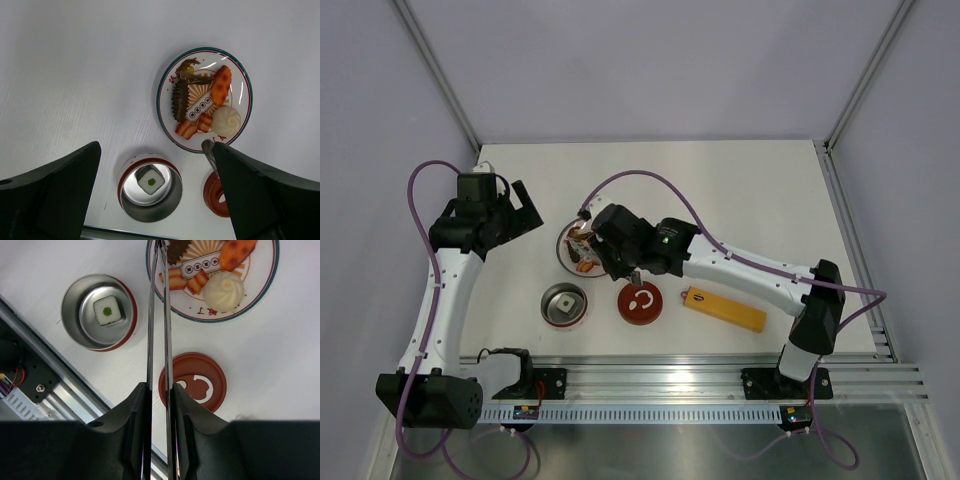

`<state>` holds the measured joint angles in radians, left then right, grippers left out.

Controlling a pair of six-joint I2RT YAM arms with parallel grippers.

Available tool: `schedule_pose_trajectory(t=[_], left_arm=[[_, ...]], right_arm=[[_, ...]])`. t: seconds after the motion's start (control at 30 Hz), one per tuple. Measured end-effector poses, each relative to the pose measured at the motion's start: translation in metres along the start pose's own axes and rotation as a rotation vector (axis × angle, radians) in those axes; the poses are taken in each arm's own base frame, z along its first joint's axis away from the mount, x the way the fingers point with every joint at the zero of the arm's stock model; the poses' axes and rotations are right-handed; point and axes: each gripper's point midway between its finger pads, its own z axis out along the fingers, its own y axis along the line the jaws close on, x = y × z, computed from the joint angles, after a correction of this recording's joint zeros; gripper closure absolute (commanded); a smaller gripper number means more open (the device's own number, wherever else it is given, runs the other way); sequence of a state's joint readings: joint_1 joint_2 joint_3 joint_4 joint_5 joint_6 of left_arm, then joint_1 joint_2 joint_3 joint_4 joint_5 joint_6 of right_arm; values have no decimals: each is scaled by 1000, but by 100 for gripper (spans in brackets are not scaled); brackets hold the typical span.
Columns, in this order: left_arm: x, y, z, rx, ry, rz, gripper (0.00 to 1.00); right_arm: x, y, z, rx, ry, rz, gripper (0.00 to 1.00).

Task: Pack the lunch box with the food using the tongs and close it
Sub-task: Pick up the fake food from the plate.

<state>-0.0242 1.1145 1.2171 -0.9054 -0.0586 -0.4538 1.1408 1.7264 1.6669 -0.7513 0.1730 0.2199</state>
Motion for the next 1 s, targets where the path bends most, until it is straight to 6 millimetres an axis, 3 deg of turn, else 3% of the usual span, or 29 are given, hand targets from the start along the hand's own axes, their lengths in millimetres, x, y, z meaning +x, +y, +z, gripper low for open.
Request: schedule_pose_trajectory(t=[0.17,0.43,0.7,1.0], left_arm=[[0,0,0,-2,-1,0,1],[0,0,0,-1,-1,0,1],[0,0,0,-1,-1,0,1],[0,0,0,0,-1,0,1]], right_arm=[[-7,-26,14,51,9,99,66],[3,-59,45,94,82,237,66],[-8,-60,67,96,106,253,65],[10,-61,64,112,161,252,61]])
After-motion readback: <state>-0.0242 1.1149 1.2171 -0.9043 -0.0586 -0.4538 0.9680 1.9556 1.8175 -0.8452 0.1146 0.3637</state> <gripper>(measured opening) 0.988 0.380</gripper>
